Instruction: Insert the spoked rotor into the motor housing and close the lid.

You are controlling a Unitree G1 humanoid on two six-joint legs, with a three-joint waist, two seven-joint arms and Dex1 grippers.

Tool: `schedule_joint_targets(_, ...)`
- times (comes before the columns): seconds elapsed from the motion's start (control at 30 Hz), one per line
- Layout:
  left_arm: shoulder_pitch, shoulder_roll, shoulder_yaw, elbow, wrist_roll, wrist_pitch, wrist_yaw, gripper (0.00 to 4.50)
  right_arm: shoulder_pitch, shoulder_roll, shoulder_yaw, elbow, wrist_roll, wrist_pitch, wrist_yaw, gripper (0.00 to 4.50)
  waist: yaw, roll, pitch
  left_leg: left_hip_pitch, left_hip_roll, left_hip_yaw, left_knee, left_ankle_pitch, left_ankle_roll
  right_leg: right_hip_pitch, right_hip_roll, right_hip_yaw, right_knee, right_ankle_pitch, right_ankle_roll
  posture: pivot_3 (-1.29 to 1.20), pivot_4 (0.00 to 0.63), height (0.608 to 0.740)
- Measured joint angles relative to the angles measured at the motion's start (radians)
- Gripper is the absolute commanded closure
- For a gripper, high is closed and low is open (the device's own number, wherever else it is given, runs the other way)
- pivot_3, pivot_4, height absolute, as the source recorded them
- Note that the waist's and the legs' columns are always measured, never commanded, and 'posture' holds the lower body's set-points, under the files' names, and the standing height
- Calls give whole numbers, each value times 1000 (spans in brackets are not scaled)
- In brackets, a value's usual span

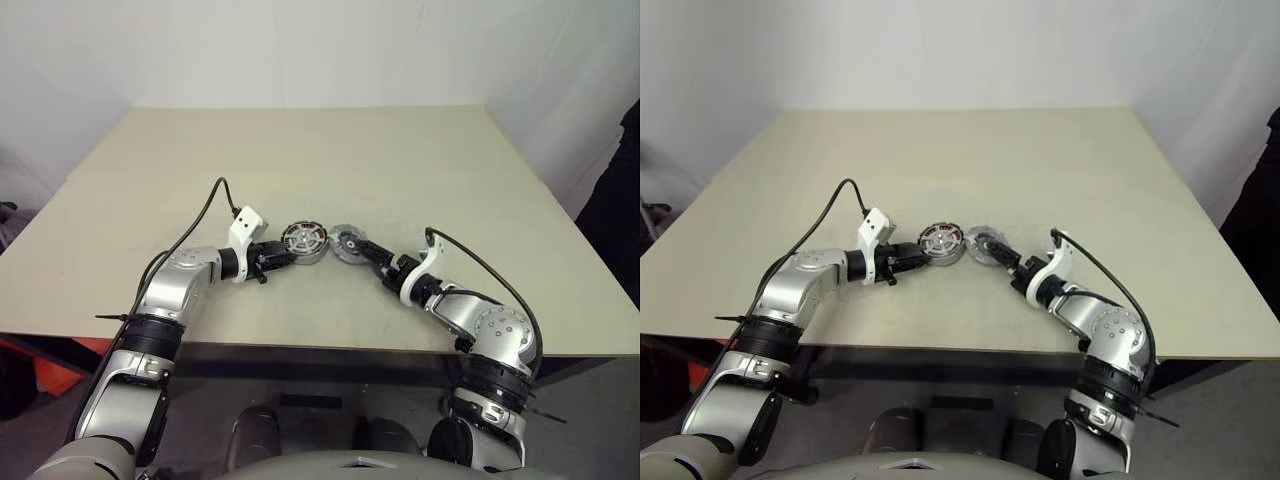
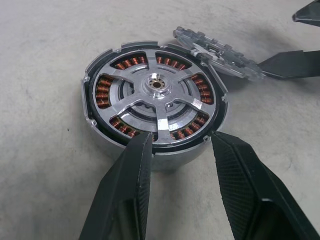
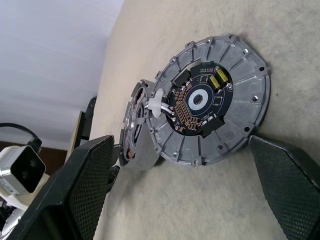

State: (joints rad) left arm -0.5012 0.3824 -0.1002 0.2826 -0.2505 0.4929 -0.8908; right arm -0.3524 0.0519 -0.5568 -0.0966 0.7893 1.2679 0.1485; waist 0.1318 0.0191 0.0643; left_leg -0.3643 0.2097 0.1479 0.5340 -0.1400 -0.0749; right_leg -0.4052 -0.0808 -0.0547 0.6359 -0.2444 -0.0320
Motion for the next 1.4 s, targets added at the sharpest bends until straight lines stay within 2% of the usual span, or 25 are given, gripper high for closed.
schedule_joint_targets(0.4, 0, -6, 0, -2, -5, 0, 10, 2470, -107, 46, 23, 51, 61, -98, -15, 43, -3, 0, 0, 0, 0, 0, 3, -1, 2, 0, 0, 0, 0, 3, -3, 0, 0, 740)
schedule_joint_targets(0.63, 0, -6, 0, -3, -6, 0, 13, 2470, -113, 38, 32, 56, 104, -104, -52, 43, -3, 0, 0, -1, 0, 0, 5, -2, 3, 0, 0, 0, 0, 4, -5, 0, 0, 740)
schedule_joint_targets(1.0, 2, -5, 0, -4, -8, 0, 14, 2470, 24, 46, -17, -84, 360, 85, -300, 43, 0, 0, 0, -1, 0, 0, 7, -2, 3, 1, 0, 0, 0, 2, 2, 0, 0, 740)
schedule_joint_targets(1.17, 2, -5, 0, -4, -8, 0, 15, 2470, 46, 37, 2, -65, 374, 64, -343, 43, 1, 0, 0, -1, 0, 0, 9, -2, 3, 1, -1, 1, 0, 3, 4, 0, 0, 740)
schedule_joint_targets(1.4, 2, -5, 0, -4, -8, 0, 19, 2470, 29, -1, 60, 43, 330, -25, -313, 43, 1, -1, 0, -2, 0, 0, 9, -2, 3, 2, -1, 1, 0, 3, 4, 0, 0, 740)
